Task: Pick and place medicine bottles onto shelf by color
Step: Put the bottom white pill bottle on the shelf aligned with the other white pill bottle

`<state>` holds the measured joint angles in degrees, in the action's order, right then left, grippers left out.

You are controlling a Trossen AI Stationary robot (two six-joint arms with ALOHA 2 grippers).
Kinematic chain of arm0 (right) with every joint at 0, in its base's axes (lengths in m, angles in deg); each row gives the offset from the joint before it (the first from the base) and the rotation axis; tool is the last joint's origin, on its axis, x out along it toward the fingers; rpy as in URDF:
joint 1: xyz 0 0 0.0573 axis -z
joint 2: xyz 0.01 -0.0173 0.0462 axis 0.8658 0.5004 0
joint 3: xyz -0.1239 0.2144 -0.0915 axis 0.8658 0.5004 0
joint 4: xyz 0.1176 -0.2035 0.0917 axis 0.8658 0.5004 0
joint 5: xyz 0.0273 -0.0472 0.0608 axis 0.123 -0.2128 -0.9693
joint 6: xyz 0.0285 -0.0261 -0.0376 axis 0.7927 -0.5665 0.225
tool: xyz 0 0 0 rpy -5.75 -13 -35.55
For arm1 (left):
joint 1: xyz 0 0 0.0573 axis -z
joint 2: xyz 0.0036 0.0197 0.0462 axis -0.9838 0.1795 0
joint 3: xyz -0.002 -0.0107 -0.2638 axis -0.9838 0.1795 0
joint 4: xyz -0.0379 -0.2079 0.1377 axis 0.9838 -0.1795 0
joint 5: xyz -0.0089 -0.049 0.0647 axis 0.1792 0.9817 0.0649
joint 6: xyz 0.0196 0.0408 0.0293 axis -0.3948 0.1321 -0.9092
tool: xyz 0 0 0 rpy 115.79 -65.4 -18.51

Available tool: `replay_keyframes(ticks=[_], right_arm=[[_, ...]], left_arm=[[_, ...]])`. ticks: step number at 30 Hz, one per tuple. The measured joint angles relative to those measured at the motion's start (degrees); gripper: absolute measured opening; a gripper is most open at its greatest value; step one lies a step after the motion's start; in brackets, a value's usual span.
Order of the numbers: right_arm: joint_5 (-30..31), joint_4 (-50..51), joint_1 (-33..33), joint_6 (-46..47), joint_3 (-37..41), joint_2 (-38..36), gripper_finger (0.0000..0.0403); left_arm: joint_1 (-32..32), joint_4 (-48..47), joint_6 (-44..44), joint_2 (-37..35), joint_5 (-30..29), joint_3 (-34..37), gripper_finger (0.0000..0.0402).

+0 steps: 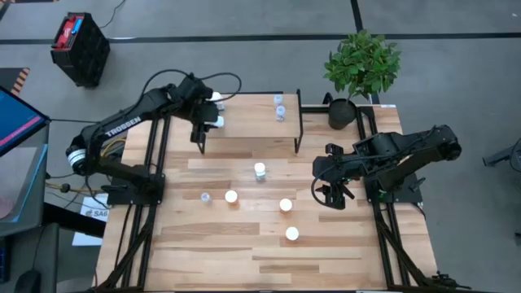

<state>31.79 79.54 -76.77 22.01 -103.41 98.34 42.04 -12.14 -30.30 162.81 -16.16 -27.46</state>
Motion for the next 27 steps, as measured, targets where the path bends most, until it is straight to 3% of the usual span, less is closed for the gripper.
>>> replay_keyframes(ticks=[5, 27], right_arm=[[0.0, 0.0, 0.0, 0.0, 0.0, 0.0, 0.0244], [0.0, 0.1, 0.1, 0.1, 0.0, 0.0, 0.0244]], left_arm=[[-1.1, 0.2, 2.9, 0.8, -2.9, 0.0, 0.0172], [-1.0, 3.0, 2.8, 3.2, -5.5, -2.5, 0.0248]])
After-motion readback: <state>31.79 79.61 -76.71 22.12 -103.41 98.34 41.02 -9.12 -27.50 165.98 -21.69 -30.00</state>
